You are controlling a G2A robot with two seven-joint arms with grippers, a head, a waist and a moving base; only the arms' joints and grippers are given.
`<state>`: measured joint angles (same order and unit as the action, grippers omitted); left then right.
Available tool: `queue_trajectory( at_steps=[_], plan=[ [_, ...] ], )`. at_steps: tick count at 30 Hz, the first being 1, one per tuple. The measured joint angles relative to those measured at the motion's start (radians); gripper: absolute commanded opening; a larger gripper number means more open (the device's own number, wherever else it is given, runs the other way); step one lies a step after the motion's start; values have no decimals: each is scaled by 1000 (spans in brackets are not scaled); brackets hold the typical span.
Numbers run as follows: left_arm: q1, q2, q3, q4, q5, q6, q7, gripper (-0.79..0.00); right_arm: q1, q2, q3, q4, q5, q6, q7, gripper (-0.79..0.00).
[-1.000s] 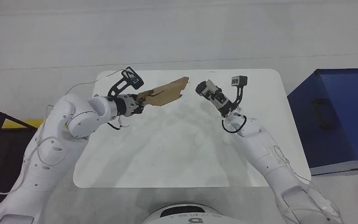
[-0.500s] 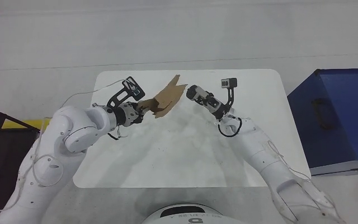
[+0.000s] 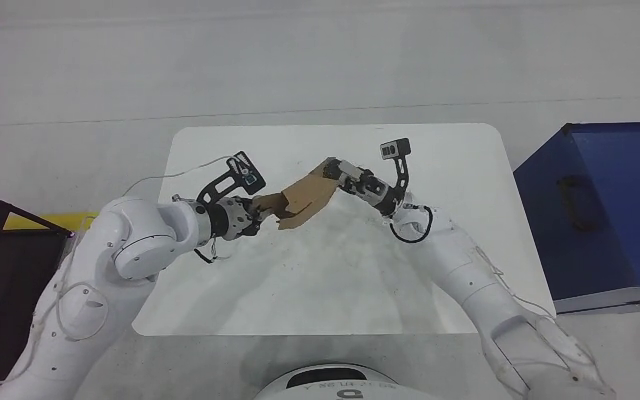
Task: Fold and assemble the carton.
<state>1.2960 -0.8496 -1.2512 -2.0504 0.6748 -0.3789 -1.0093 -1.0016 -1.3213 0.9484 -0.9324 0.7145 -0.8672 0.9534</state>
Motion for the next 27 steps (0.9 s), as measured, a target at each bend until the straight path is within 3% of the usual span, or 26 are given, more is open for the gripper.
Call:
queue_trajectory(
  at_steps=[2, 9, 14, 18, 20, 27],
  plan=[
    [2, 0, -3, 2, -4, 8, 7, -785, 0, 1, -6, -1, -31, 2, 1, -308],
    [5, -2, -15, 9, -20, 32, 41, -785, -7, 10, -35, -6, -230, -8, -12, -249],
    [-2, -3, -19, 16, -37, 39, 50, -785, -17, 12, -33, -24, -350, 3, -88, -108],
    [-8, -3, -21, 24, -50, 38, 47, -785, -38, 11, -22, -60, -385, -10, -176, -126],
    [-7, -3, -20, 26, -51, 36, 46, -785, -47, 12, -10, -75, -362, -27, -198, -200],
    [-2, -2, -20, 29, -44, 30, 47, -785, -62, 23, 13, -101, -300, -34, -154, -268]
  ],
)
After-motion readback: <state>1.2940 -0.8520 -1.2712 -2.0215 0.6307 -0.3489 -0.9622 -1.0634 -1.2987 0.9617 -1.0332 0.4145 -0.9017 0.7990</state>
